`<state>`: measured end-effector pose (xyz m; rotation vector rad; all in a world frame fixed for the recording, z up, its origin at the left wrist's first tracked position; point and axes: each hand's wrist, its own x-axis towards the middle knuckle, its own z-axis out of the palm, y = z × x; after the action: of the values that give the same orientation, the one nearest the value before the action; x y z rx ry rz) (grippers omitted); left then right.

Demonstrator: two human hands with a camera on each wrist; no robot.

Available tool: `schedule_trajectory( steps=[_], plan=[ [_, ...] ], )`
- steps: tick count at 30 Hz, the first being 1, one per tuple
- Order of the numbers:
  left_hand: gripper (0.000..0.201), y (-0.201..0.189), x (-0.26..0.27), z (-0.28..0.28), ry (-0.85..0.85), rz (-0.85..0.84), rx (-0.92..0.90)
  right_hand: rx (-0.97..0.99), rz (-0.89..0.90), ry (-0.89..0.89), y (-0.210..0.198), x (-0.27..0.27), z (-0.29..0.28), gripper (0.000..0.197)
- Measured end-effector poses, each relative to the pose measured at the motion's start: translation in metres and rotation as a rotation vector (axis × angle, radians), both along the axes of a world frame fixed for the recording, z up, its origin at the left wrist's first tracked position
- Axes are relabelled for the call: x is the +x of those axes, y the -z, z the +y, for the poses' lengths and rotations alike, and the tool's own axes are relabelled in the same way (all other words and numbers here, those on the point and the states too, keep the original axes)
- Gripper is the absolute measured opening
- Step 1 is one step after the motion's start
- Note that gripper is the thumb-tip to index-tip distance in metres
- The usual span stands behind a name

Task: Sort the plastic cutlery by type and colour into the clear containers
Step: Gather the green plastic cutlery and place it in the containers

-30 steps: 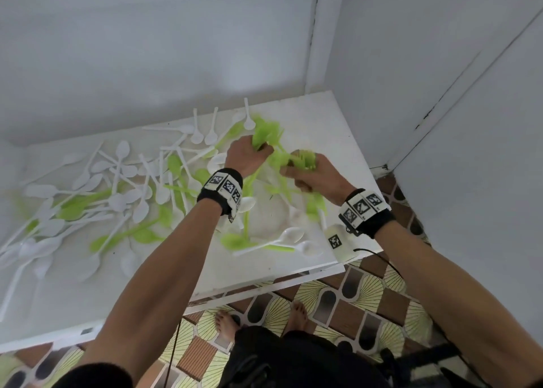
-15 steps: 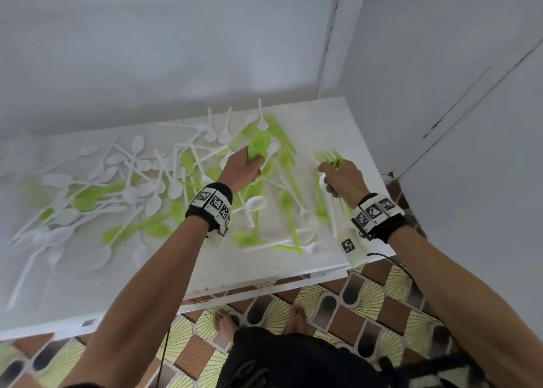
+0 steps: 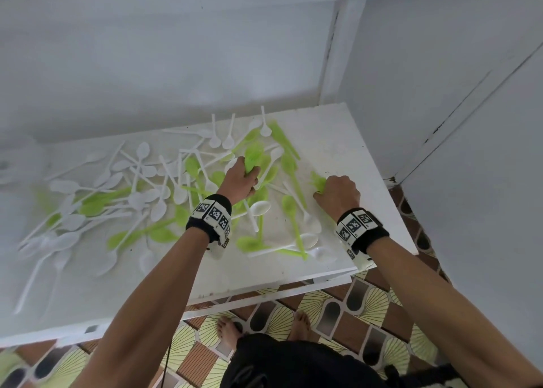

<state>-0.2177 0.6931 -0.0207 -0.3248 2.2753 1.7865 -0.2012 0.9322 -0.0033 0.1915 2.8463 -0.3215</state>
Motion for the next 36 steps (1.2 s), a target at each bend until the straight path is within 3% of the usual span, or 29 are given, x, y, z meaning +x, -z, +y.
schedule_trajectory(
  steps=[7,14,16,18,21,22,24,26,33,36],
  plan=[
    [0.008,-0.001,0.009,-0.038,-0.114,0.044,0.090,-0.026,0.060,0.013,0.000,-0.008,-0.001,0.035],
    [0.009,0.005,0.016,-0.064,-0.126,0.034,0.019,0.110,0.096,-0.103,0.005,-0.003,-0.016,0.036],
    [0.013,0.008,0.016,-0.066,-0.107,0.033,-0.104,0.138,0.107,-0.138,0.007,-0.003,-0.020,0.034],
    [0.018,0.011,0.018,-0.068,-0.005,0.088,-0.363,0.179,0.120,-0.172,0.010,-0.002,-0.024,0.031],
    [0.014,0.013,0.025,-0.066,0.157,0.128,-0.629,0.215,0.120,-0.210,0.017,0.002,-0.028,0.055],
    [0.012,0.014,0.028,-0.065,0.173,0.119,-0.677,0.203,0.114,-0.214,0.020,0.003,-0.029,0.060],
    [0.012,0.014,0.032,-0.067,0.162,0.103,-0.749,0.146,0.113,-0.236,0.027,0.003,-0.030,0.050],
    [0.017,0.012,0.033,-0.073,0.152,0.089,-0.833,0.102,0.130,-0.282,0.032,0.002,-0.027,0.039],
    [0.043,0.002,0.031,-0.091,0.326,-0.001,-1.045,0.092,0.044,-0.416,0.021,-0.010,-0.014,0.034],
    [0.037,0.001,0.030,-0.091,0.327,0.007,-1.079,0.085,-0.015,-0.438,0.018,-0.020,-0.011,0.037]
  ],
)
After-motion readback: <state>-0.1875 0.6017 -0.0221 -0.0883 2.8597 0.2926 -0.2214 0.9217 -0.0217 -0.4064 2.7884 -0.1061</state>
